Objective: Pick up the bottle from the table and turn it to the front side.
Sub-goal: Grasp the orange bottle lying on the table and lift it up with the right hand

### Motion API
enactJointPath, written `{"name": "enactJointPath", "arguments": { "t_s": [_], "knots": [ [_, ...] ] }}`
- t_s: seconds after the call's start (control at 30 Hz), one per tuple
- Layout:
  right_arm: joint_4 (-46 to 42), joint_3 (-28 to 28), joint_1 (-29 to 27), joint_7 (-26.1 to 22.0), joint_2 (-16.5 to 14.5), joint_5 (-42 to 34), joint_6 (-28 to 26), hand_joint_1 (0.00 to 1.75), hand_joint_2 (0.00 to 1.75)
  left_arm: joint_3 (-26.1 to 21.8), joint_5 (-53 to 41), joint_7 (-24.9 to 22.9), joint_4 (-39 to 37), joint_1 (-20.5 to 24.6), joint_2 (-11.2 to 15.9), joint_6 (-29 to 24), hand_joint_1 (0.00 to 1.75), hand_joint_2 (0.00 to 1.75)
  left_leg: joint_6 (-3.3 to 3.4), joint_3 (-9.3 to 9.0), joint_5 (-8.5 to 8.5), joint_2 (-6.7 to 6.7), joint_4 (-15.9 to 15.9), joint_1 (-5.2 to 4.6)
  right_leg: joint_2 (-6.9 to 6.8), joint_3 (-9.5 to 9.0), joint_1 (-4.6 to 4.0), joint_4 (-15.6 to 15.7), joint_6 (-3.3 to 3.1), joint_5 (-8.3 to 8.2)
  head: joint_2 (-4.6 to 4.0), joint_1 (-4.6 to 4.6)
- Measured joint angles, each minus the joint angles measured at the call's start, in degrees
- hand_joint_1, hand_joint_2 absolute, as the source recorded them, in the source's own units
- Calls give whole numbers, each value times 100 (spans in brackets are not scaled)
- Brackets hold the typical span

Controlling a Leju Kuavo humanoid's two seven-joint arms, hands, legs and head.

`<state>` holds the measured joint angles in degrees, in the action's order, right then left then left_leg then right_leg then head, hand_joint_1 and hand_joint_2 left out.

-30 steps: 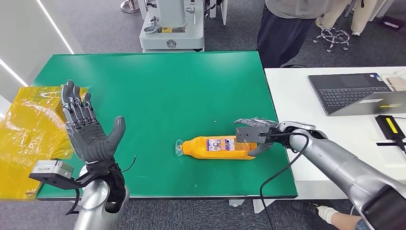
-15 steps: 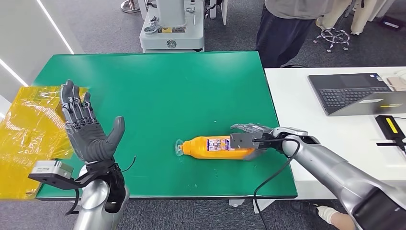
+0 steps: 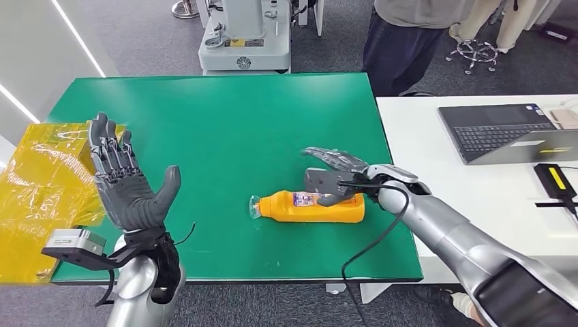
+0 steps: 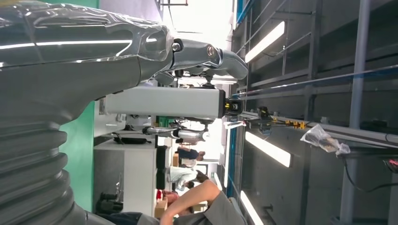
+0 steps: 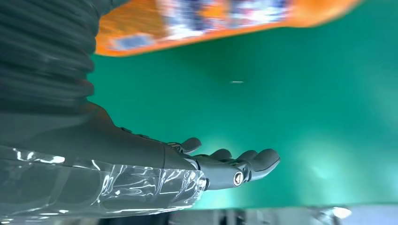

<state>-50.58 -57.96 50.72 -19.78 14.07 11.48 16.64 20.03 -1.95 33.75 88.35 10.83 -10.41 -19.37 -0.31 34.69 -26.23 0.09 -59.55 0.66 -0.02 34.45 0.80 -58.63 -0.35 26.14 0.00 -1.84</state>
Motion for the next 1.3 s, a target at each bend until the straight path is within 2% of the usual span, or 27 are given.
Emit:
{"name": "enactJointPath", "arguments": {
  "t_s": [0.3,0.5,0.67,0.93,1.3],
  "knots": [
    [53,106,-4,-110,-422,194,15,0,175,37,15,-2,0,33,-26,-26,0,175,-3,4,2,-2,0,-1,-3,-1,1,1,0,-1,0,2],
    [359,106,-2,-155,-753,356,27,0,175,37,52,-2,0,68,-26,-67,0,175,-3,4,3,-5,-1,-1,-7,-1,0,1,0,-1,1,1],
    [656,103,-5,-183,-900,452,128,0,175,37,68,-2,0,135,-26,-93,0,175,-3,4,3,-4,-1,-1,-5,-1,0,0,0,-1,0,1],
    [1099,26,-27,-115,-919,627,533,0,175,37,133,-4,0,199,-26,-77,0,175,-3,3,3,-4,-3,-1,-5,0,1,3,0,-1,0,2],
    [1211,-73,-184,-64,-675,722,477,0,175,34,124,-56,0,228,-25,-79,0,175,-3,3,2,-4,-3,-1,-5,0,1,3,0,-1,0,1]
  ]
}}
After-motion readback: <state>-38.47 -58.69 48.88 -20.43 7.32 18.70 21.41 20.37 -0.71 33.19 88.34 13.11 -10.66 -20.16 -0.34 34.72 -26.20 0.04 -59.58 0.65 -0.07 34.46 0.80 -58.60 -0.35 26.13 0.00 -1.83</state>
